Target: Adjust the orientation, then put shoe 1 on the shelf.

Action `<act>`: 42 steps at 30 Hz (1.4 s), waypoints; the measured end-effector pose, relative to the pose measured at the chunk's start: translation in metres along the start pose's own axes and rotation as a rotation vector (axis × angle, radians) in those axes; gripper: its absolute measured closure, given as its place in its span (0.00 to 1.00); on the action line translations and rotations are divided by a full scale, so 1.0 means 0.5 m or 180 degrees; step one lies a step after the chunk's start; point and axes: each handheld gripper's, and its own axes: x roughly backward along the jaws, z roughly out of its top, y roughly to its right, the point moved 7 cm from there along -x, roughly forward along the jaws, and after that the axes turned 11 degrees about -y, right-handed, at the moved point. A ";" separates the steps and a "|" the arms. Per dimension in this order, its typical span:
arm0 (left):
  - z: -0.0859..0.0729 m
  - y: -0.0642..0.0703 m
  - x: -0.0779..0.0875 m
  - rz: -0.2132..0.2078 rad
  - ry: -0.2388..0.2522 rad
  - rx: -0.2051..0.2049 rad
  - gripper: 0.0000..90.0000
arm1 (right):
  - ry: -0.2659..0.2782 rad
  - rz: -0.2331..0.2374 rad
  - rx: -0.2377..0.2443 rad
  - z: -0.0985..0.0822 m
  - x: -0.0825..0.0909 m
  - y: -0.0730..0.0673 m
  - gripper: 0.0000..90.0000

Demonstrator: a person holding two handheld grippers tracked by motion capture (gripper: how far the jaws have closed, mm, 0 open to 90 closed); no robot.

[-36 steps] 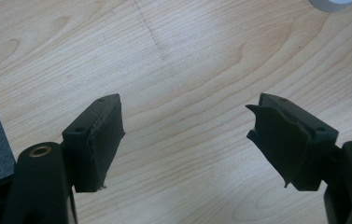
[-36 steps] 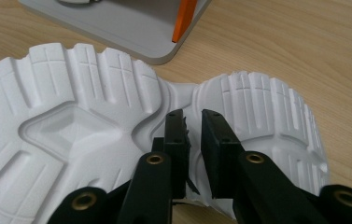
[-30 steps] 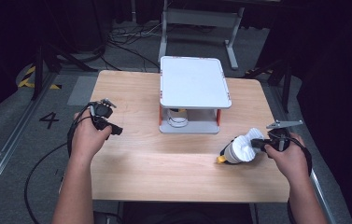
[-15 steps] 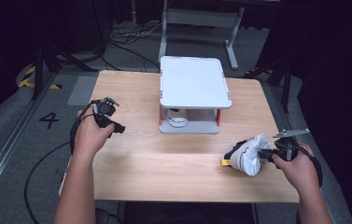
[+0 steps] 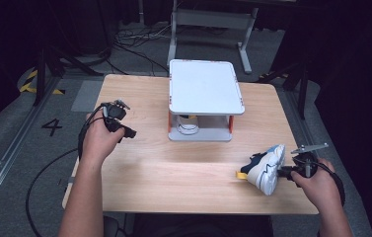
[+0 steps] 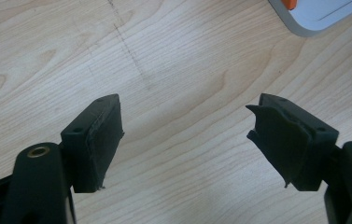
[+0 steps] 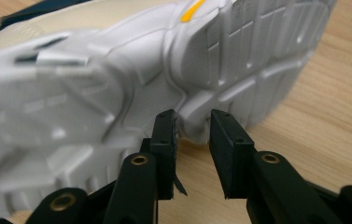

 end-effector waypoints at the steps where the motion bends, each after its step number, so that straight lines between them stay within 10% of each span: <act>1: 0.001 0.001 -0.001 -0.0003 0.0003 0.0013 0.27 | -0.0025 -0.0033 -0.0011 -0.003 -0.003 0.003 0.80; 13: -0.004 -0.004 0.001 0.0012 0.0010 0.0013 0.27 | 0.0071 -0.0080 0.0088 0.021 -0.050 0.011 0.69; 22: -0.006 0.000 -0.001 0.0008 -0.0017 0.0020 0.27 | 0.0413 -0.0174 -0.0006 0.031 0.047 0.012 0.64; 35: -0.013 0.004 -0.008 0.0013 -0.0072 -0.0018 0.27 | 0.0618 -0.0101 0.0186 0.083 0.087 -0.046 0.57; 42: -0.035 -0.001 -0.006 0.0039 -0.0094 0.0058 0.27 | 0.0397 0.0032 0.0415 0.143 0.058 -0.082 0.52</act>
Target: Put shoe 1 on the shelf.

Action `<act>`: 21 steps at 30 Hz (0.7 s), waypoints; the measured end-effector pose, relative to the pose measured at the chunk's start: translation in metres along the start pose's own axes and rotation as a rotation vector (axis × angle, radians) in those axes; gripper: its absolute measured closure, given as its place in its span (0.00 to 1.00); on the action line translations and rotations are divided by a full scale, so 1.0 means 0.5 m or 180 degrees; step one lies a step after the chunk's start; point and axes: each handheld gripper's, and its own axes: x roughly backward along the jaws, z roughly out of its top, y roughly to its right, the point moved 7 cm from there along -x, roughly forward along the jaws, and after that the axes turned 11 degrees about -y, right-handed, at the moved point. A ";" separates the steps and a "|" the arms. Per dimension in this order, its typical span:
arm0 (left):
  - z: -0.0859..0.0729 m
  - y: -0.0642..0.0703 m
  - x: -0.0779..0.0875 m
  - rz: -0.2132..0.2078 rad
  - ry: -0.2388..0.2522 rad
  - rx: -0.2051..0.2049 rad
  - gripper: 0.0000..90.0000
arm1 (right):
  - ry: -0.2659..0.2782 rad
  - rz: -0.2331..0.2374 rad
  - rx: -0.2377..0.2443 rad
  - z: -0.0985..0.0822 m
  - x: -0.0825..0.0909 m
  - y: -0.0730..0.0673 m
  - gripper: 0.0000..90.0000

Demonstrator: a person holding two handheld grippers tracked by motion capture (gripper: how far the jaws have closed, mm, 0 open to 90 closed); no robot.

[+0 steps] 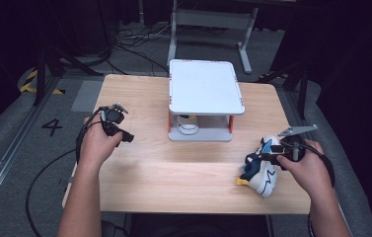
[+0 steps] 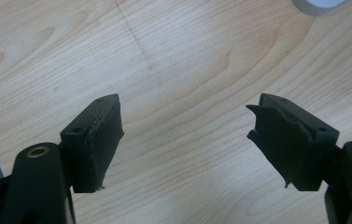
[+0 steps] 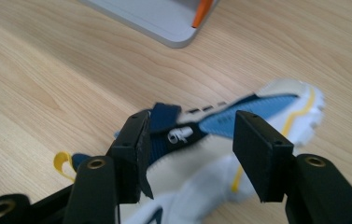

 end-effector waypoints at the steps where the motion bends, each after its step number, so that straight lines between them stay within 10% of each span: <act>1: -0.004 -0.001 -0.001 0.0004 -0.0023 0.0001 0.27 | -0.0056 -0.0006 0.0056 0.010 -0.006 -0.003 0.51; 21: -0.107 -0.049 0.026 0.0054 0.0044 0.0362 0.27 | -0.1003 -0.0014 0.0379 0.071 -0.138 -0.029 0.46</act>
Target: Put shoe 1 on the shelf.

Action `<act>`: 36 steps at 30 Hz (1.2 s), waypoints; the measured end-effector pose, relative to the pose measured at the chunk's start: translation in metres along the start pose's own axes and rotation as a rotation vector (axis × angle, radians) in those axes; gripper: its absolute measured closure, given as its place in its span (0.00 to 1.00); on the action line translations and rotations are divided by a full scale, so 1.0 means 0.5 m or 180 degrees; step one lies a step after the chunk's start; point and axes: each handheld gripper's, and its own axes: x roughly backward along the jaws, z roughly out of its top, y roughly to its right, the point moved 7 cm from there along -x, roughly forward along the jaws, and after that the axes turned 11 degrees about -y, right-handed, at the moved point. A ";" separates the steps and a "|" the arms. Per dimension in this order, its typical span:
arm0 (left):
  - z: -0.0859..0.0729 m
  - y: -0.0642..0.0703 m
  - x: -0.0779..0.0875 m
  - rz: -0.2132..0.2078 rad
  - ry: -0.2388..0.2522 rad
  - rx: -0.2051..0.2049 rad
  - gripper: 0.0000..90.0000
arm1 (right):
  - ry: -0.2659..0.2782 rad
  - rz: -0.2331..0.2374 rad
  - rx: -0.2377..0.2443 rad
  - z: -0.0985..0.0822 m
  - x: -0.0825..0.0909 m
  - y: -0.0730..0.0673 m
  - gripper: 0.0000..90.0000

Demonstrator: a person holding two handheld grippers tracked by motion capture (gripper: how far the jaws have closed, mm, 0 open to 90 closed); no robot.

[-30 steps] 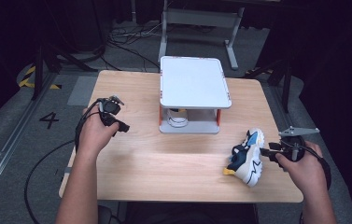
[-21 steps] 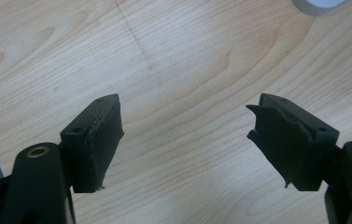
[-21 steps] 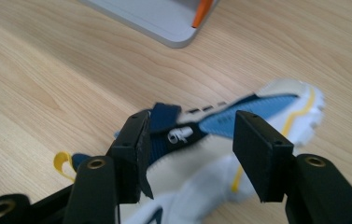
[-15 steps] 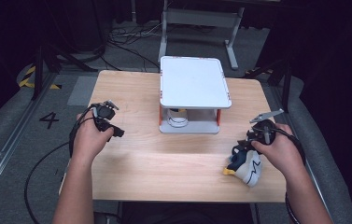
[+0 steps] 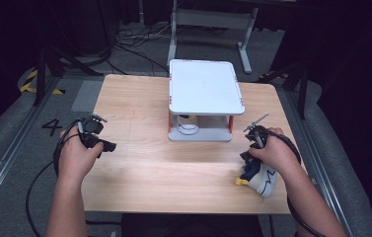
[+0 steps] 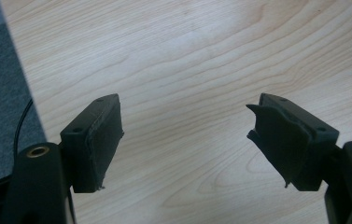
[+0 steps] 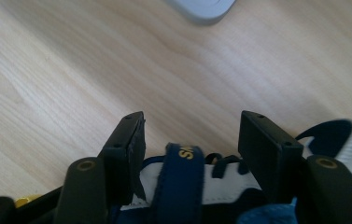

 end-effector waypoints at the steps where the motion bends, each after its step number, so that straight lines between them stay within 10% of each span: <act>1: -0.004 -0.004 0.001 -0.0008 -0.0019 0.0000 0.27 | 0.0000 0.0000 0.0000 0.000 0.000 0.000 0.46; 17: 0.012 0.006 0.000 -0.0029 0.0022 -0.0064 0.27 | -0.0869 -0.0171 0.0228 0.009 -0.047 -0.013 0.62; 28: 0.028 0.014 0.003 -0.0038 0.0078 -0.0112 0.28 | -0.0740 -0.0214 0.0213 0.007 -0.031 -0.006 0.71; 36: 0.030 0.018 0.001 -0.0035 0.0061 -0.0129 0.28 | -0.0129 0.0018 0.0280 0.020 0.022 -0.023 0.74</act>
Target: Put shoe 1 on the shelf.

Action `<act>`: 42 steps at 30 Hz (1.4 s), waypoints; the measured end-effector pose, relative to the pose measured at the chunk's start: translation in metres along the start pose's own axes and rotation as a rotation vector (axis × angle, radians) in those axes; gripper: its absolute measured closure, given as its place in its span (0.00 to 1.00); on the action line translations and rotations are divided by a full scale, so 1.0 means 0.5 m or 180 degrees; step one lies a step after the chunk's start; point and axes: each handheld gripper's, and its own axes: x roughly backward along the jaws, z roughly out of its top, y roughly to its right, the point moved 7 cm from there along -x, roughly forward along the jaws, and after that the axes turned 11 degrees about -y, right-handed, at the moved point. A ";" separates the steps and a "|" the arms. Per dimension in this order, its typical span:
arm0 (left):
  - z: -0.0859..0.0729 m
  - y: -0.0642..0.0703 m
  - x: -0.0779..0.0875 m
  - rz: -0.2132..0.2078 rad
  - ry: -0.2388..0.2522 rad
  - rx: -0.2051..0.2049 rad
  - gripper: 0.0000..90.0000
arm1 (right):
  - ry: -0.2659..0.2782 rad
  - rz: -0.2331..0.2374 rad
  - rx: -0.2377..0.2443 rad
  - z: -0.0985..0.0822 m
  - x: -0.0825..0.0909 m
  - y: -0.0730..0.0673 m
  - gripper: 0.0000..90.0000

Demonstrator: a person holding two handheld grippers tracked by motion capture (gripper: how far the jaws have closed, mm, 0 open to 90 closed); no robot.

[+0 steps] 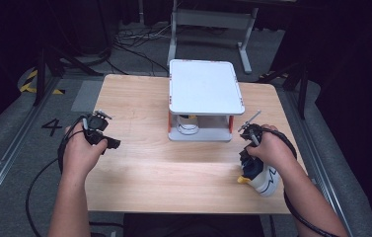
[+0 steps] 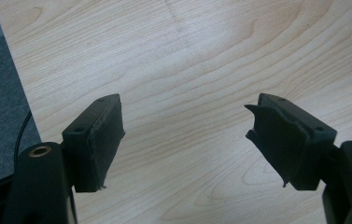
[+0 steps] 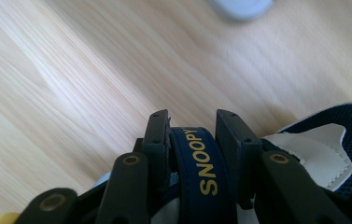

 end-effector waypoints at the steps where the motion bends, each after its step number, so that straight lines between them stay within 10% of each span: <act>1: 0.000 0.000 0.000 0.0001 0.0000 0.0004 0.28 | 0.0101 0.0031 0.0032 0.004 0.011 -0.005 0.74; 10: 0.009 0.004 -0.006 -0.0016 -0.0023 -0.0058 0.28 | 0.0952 0.0352 0.0219 0.035 0.056 -0.033 0.74; 28: 0.061 0.038 -0.023 -0.0043 -0.0068 -0.0279 0.28 | 0.0398 0.0070 -0.0098 -0.134 0.022 0.036 0.70; 34: 0.077 0.047 -0.027 -0.0060 -0.0069 -0.0335 0.28 | 0.0527 0.0060 -0.0195 -0.144 0.032 0.032 0.56; 42: 0.079 0.051 -0.027 -0.0076 -0.0072 -0.0356 0.28 | 0.0369 -0.0082 -0.0220 -0.141 0.022 0.028 0.65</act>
